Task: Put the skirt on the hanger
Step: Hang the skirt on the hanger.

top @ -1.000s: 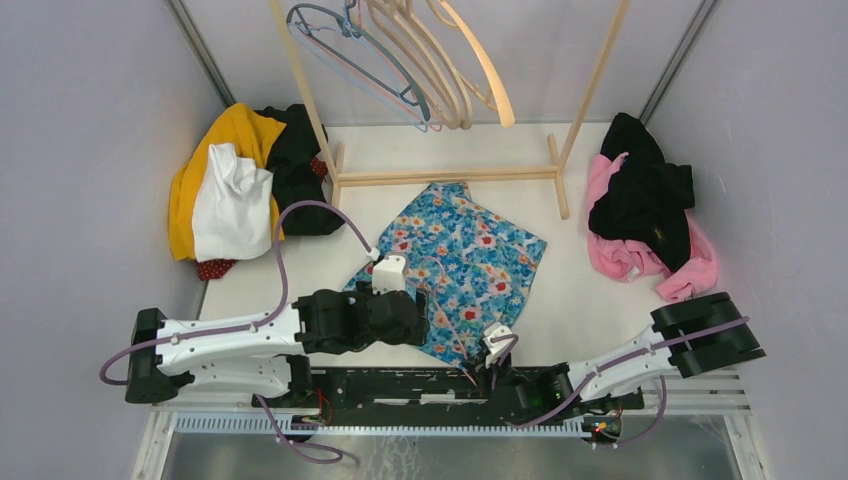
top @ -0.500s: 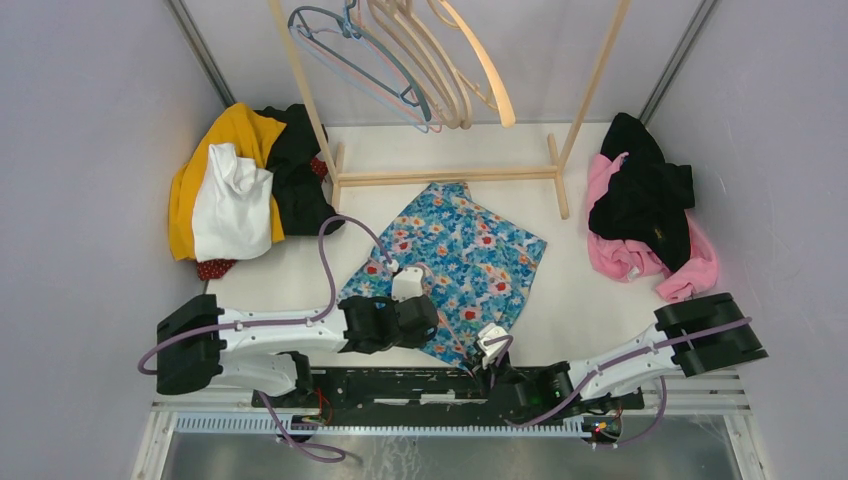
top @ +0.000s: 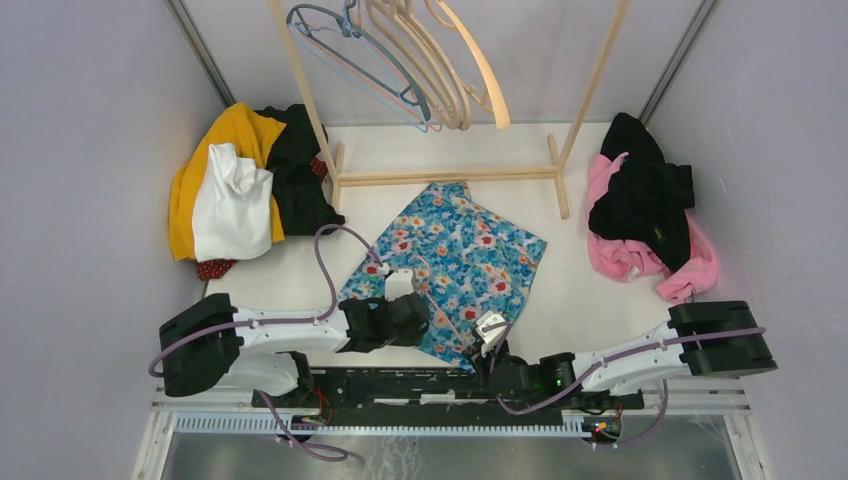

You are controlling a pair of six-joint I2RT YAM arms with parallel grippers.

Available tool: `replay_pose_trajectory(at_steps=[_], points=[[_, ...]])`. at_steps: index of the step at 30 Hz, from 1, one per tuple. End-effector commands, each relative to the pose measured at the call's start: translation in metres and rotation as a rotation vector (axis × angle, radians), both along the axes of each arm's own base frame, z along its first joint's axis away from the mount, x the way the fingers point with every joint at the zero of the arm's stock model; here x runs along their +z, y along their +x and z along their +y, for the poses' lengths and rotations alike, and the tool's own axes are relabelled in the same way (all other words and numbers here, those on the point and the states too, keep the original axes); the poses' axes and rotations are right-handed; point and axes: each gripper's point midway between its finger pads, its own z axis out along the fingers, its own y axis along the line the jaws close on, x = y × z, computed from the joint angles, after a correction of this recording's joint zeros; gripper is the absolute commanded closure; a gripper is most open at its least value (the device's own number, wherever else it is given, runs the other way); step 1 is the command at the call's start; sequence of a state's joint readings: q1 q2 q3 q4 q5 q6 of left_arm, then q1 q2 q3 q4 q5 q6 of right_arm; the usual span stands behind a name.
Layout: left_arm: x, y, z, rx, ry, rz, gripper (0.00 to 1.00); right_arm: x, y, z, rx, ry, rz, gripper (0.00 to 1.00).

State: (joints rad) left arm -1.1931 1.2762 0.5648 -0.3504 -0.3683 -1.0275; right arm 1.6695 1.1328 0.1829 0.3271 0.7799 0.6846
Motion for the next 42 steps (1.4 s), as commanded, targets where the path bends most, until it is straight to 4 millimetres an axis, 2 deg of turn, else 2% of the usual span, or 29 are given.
replay_pose_trajectory(at_steps=[1, 6, 15, 23, 33, 42], points=[[-0.014, 0.001, 0.003, 0.062, -0.040, 0.034, 0.54, -0.004, 0.002, -0.003, 0.014, -0.023, 0.004, 0.99], [-0.027, -0.005, 0.028, 0.117, -0.048, 0.079, 0.56, -0.011, 0.001, -0.002, 0.019, -0.056, 0.018, 0.99], [-0.025, -0.012, 0.066, 0.192, -0.041, 0.079, 0.56, -0.007, 0.001, 0.007, 0.041, -0.086, -0.006, 0.99], [-0.017, -0.016, 0.069, 0.187, -0.057, 0.092, 0.57, -0.005, 0.009, 0.001, 0.014, -0.136, -0.050, 0.99], [-0.003, -0.023, 0.083, 0.203, -0.071, 0.089, 0.57, -0.002, 0.043, -0.007, -0.013, -0.141, -0.011, 0.99], [0.003, -0.028, 0.086, 0.193, -0.096, 0.095, 0.58, -0.005, 0.056, 0.002, -0.007, -0.219, -0.014, 0.99]])
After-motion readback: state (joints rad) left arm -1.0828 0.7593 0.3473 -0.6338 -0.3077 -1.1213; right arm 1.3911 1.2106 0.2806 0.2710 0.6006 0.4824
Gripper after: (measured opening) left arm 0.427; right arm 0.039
